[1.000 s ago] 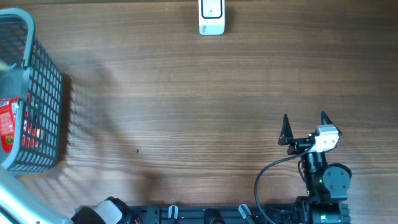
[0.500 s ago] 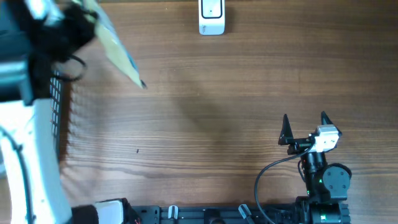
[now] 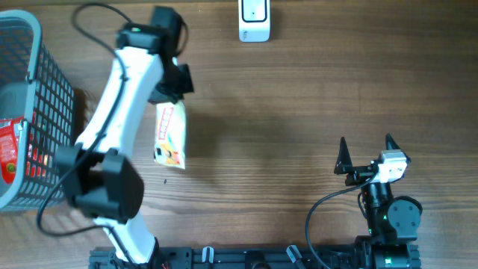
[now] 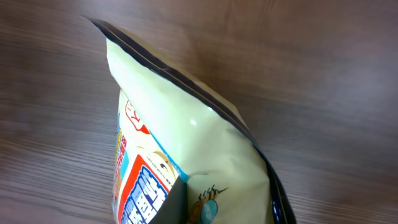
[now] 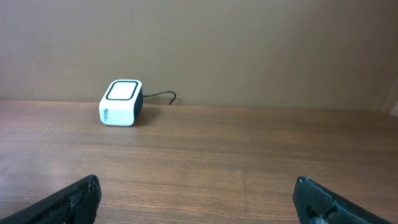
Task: Scan the item barcode
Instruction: 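Lift the yellow snack bag out and place it on the table centre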
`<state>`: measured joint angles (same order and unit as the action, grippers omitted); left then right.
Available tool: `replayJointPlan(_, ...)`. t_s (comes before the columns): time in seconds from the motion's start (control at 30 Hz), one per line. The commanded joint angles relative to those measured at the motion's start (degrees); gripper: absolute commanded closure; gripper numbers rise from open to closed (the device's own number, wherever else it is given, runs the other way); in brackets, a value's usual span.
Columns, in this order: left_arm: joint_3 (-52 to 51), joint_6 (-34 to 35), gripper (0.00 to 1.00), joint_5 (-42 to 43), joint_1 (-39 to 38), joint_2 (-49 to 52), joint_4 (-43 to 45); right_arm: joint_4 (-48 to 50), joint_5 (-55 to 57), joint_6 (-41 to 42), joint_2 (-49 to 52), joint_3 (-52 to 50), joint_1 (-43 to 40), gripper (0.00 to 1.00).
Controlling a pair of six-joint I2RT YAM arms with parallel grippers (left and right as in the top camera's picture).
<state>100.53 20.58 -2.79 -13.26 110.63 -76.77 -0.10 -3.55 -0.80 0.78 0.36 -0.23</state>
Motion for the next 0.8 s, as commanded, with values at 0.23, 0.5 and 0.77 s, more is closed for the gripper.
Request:
replayJointPlan(0.23,-1.5,2.4,0.96,-0.2,-9.6,6.4,6.7,0.2,0.3,-0.6,-0.3,0.0,-0.3,0.01)
replayJointPlan(0.5,-1.4,2.3,0.39,4.7,-11.2,6.3,13.6,0.2,0.3,-0.6,-0.3,0.0,-0.3,0.0)
replayJointPlan(0.77,17.7,-1.0,0.26,4.4,-5.5,2.2,2.3,0.2,0.3,-0.6,-0.3,0.0,-0.3,0.0)
